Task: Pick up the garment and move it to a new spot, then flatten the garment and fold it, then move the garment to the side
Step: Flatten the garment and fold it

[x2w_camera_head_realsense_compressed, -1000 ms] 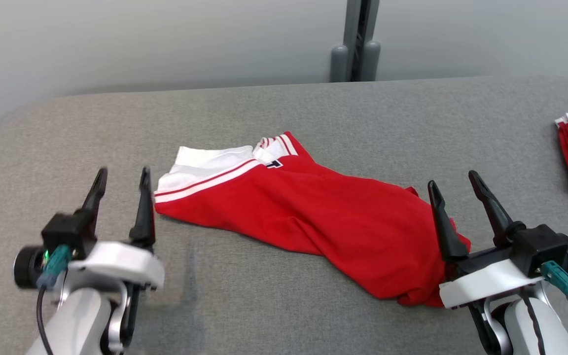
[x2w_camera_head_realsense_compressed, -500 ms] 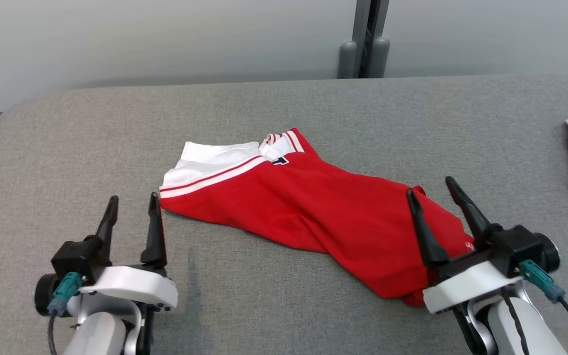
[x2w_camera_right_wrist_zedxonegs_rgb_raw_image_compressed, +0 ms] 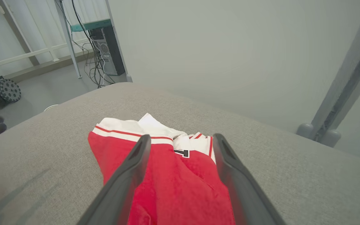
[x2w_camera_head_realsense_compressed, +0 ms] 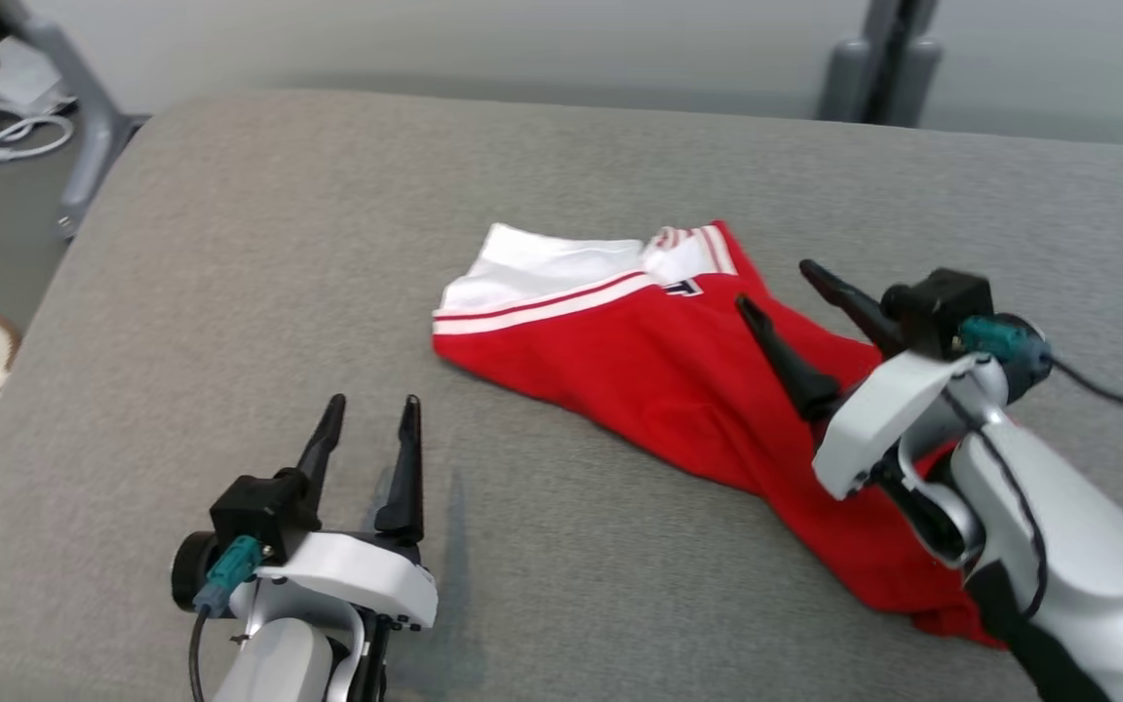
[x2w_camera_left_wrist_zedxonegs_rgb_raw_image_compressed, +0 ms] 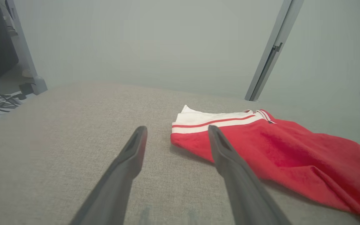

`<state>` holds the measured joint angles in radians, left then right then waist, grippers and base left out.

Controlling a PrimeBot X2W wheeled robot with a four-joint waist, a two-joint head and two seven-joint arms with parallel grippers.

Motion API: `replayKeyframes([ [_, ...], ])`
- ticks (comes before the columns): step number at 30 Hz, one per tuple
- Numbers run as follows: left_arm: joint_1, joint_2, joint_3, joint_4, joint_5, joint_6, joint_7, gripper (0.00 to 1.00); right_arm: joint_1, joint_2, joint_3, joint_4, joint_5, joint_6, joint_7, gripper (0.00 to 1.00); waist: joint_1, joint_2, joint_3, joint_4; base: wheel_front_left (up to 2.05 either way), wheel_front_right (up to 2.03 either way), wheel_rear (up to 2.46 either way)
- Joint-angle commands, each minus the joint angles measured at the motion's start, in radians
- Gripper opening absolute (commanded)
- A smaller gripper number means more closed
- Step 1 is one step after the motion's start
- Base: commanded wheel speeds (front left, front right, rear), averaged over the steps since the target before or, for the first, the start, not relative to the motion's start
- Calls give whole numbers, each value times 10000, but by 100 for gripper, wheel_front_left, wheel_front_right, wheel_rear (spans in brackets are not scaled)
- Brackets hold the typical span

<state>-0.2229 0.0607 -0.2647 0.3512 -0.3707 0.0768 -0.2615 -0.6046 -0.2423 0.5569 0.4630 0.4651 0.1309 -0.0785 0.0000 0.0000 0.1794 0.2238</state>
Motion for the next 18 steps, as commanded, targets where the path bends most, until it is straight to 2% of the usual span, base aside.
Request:
replayKeyframes([
  [1, -177, -16, -82, 60, 74, -132, -37, 100, -424, -238, 305, 292, 594, -5, 178, 100, 0, 0, 378, 794, 0, 0, 0],
  [5, -234, -74, -286, 82, -28, -196, -37, 100, -1238, -745, 1083, 999, 1977, -5, 707, 100, 0, 0, 600, 1521, 0, 0, 0],
  [9, -236, -76, -678, -75, -459, -47, -37, 100, -1782, -1143, 1785, 1447, 3302, -5, 1278, 100, 0, 0, 753, 2069, 0, 0, 0],
  [14, -236, -83, -1058, -144, -736, 130, -37, 100, -2372, -1677, 2794, 2028, 4062, -3, 1963, 100, 0, 0, 894, 2550, 0, 0, 0],
  [18, -208, -81, -1240, -176, -853, 208, -37, 100, -2709, -1842, 3260, 2370, 4675, -3, 2193, 100, 0, 0, 951, 2763, 0, 0, 0],
])
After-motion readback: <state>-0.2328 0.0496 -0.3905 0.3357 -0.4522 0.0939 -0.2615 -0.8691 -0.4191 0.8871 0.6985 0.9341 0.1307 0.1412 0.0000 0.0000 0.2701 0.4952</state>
